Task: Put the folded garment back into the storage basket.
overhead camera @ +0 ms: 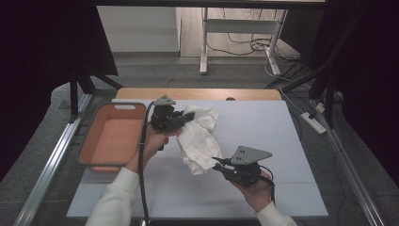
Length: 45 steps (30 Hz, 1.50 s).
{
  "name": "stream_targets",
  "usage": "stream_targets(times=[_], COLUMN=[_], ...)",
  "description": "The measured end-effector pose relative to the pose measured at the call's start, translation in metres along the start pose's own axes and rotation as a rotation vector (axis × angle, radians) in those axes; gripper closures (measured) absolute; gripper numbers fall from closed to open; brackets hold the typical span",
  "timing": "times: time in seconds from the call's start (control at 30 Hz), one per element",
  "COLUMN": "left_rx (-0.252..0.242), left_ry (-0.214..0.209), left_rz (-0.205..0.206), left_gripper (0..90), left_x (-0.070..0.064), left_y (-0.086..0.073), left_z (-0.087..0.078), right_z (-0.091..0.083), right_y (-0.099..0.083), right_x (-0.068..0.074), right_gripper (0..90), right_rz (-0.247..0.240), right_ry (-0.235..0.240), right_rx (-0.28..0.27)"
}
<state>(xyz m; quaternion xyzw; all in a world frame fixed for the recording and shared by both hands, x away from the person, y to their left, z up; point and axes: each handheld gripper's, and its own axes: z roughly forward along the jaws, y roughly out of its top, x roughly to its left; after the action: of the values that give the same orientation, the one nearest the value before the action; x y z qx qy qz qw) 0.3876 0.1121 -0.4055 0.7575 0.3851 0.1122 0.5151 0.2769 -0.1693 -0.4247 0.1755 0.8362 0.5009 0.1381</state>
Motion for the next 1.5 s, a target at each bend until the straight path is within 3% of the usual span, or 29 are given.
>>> stream_targets(times=[0.67, 1.5], left_rx=[-0.025, -0.049], left_ry=[0.057, 0.145], left_rz=[-0.008, -0.047], left_gripper=[75.4, 75.3], left_x=[0.020, 0.064], left_y=[0.005, -0.005], left_z=[-0.035, -0.094], right_z=[0.024, 0.085], right_y=[0.027, 0.066], right_x=[0.004, 0.018], right_gripper=[81.6, 81.6], right_rz=[-0.017, -0.052], right_ry=[0.029, 0.092], right_rx=[-0.031, -0.018])
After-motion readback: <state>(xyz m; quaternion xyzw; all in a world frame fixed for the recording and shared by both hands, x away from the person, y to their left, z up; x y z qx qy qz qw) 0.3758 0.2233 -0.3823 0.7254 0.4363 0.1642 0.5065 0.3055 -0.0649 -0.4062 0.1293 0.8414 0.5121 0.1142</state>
